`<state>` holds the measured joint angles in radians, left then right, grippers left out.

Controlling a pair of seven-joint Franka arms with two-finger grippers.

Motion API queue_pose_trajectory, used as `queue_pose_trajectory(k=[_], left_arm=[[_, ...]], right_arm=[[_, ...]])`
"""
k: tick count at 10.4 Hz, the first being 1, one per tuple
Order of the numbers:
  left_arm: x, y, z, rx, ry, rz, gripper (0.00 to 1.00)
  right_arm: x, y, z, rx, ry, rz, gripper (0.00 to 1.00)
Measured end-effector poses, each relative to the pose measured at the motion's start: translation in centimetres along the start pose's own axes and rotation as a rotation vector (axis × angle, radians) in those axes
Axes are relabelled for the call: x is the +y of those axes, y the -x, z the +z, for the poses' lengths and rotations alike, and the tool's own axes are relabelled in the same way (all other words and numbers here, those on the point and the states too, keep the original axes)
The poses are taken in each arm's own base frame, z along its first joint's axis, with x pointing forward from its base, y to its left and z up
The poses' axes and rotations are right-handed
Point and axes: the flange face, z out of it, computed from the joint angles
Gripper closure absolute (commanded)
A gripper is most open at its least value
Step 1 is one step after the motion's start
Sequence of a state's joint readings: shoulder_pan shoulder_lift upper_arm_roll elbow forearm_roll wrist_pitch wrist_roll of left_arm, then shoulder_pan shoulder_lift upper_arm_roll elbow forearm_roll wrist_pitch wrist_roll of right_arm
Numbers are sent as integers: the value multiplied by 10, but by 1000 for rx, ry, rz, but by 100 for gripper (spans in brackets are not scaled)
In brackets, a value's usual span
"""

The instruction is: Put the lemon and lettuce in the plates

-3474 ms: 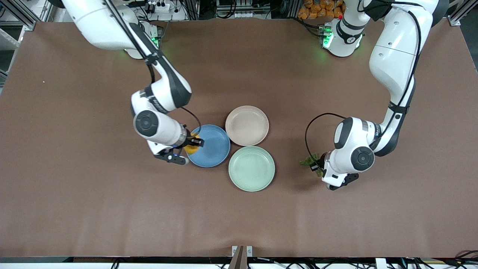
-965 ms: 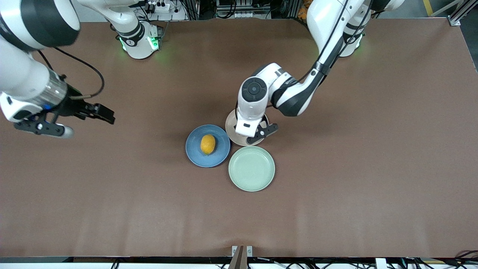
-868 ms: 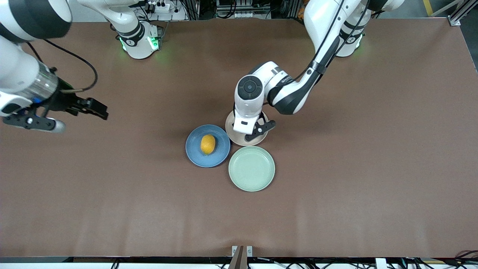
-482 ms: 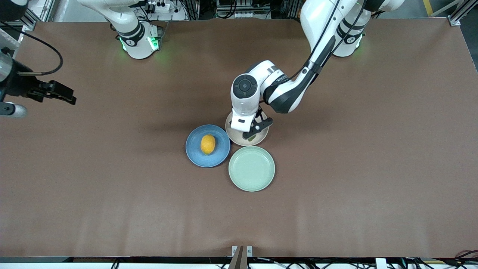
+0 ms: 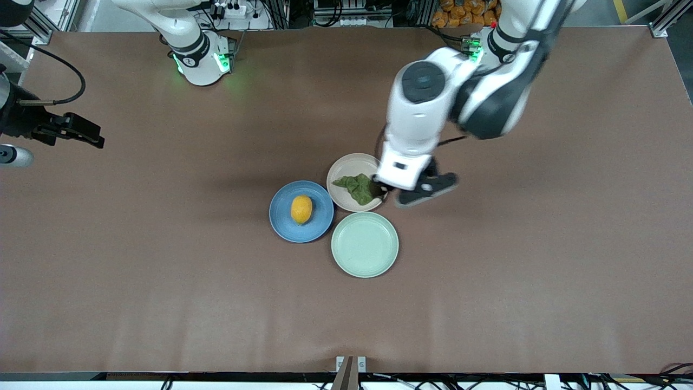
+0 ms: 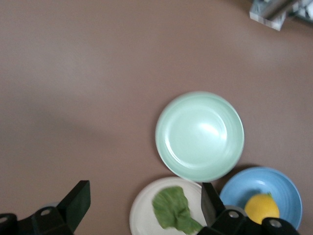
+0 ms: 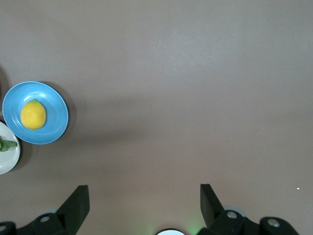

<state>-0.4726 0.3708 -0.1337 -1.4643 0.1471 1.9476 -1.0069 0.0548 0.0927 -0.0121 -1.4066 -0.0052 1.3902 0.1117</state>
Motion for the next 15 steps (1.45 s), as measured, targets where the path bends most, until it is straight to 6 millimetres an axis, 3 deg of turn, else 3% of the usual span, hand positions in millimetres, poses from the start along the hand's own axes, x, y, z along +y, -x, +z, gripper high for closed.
queue_pose_trajectory(k=[3, 6, 11, 15], left_arm=[[-62, -41, -48, -2, -48, 123, 0], [-142, -86, -88, -23, -89, 240, 0], [-258, -111, -155, -106, -35, 295, 0], [-268, -97, -153, -133, -46, 293, 0]], right_arm=[[-1, 4, 3, -33, 10, -3, 0], [0, 5, 3, -38, 15, -2, 0], [1, 12, 1, -60, 18, -3, 0], [3, 16, 2, -65, 27, -2, 0]])
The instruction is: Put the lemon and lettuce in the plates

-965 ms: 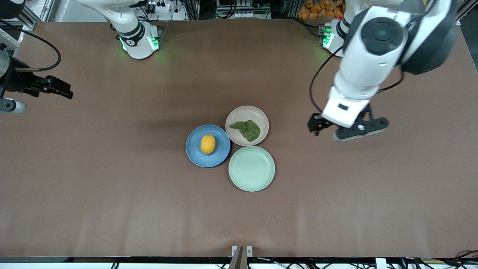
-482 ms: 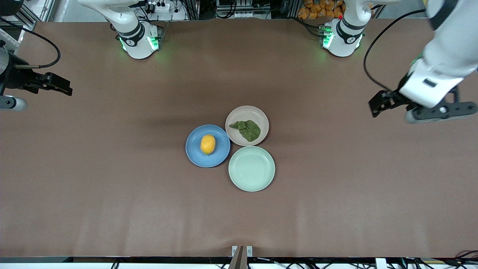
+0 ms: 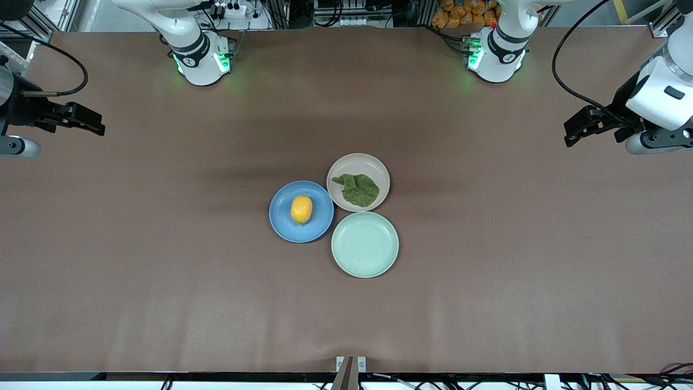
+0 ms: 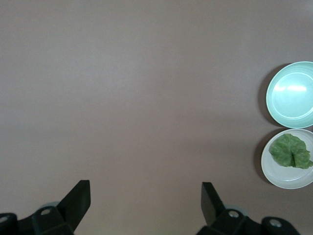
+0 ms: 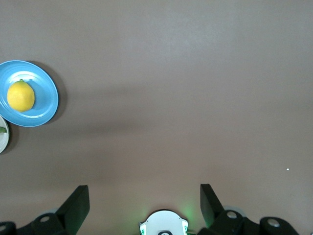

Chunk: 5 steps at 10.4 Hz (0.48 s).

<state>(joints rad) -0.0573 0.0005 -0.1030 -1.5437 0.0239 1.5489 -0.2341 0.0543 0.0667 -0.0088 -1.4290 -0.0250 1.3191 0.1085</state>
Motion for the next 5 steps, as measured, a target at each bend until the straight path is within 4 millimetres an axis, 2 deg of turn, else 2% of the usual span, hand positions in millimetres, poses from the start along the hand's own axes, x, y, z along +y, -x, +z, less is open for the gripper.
queue_pose_trajectory(k=[5], left_arm=[[-7, 18, -13, 19, -2, -7, 0]], right_arm=[[-2, -3, -2, 36, -1, -5, 0]])
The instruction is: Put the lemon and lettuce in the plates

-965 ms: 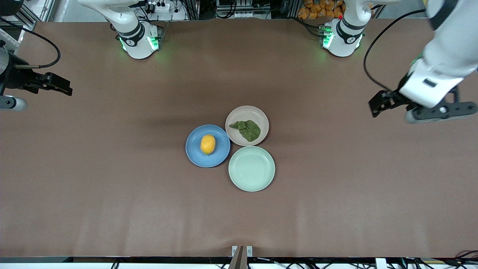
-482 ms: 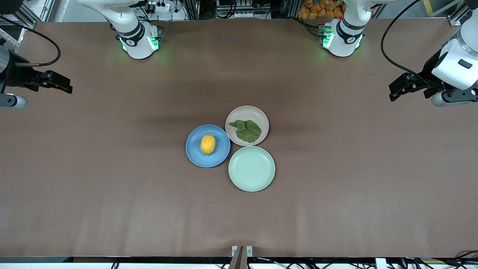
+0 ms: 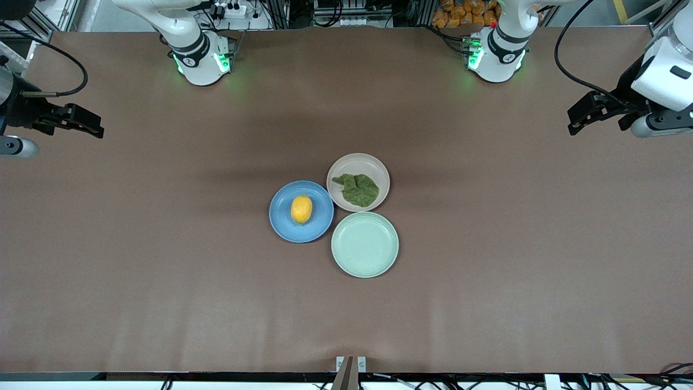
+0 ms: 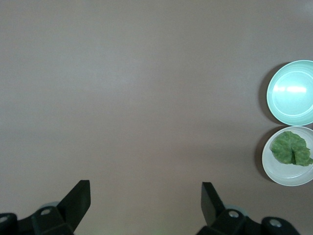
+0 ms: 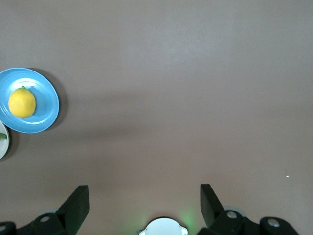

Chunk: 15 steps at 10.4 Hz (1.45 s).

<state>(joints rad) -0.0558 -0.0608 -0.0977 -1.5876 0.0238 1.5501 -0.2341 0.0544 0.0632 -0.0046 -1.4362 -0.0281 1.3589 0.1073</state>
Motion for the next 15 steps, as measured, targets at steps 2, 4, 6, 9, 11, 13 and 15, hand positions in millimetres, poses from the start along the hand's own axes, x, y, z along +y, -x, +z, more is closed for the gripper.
queue_pose_trajectory(k=[2, 4, 6, 9, 11, 13, 15], left_arm=[[0, 1, -2, 5, 1, 1, 0], [0, 0, -1, 5, 2, 0, 0], [0, -4, 4, 1, 2, 1, 0], [-3, -6, 6, 0, 3, 30, 0], [-9, -7, 6, 0, 3, 61, 0], [-9, -7, 6, 0, 3, 63, 0], [-9, -8, 5, 2, 3, 62, 0]], right_arm=[[-1, -2, -1, 13, -1, -1, 0], [-1, -2, -1, 18, -1, -3, 0], [-1, -2, -1, 18, -1, -13, 0], [-1, -2, -1, 18, -1, -17, 0], [-1, -2, -1, 18, -1, -18, 0], [-1, -2, 0, 17, -1, -18, 0], [-1, -2, 0, 16, -1, -19, 0]])
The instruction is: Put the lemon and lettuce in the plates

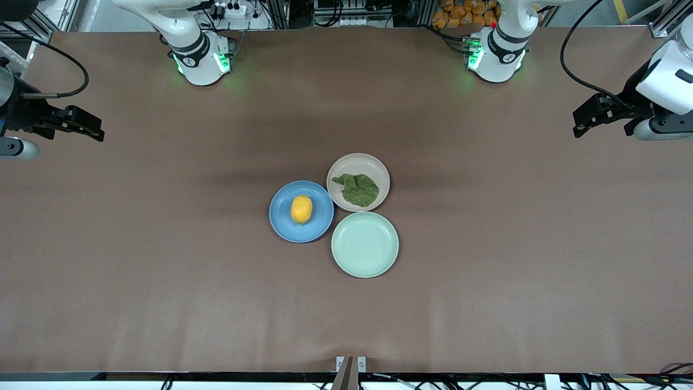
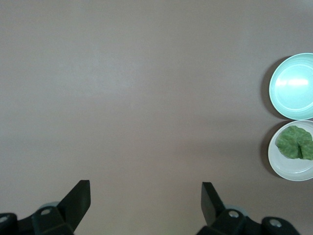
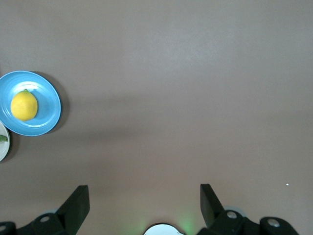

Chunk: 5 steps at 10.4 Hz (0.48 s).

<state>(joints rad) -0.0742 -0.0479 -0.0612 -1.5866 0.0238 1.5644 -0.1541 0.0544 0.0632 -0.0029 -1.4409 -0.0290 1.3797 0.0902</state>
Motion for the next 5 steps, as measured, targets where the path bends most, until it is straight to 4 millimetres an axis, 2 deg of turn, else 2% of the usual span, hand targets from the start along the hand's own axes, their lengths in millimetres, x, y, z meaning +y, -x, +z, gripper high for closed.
queue_pose_trajectory(k=[3, 5], left_arm=[[0, -1, -14, 32, 5, -1, 0], [0, -1, -15, 35, 6, -1, 0]], right_arm=[[0, 0, 1, -2, 0, 0, 0], [0, 0, 2, -3, 0, 0, 0]])
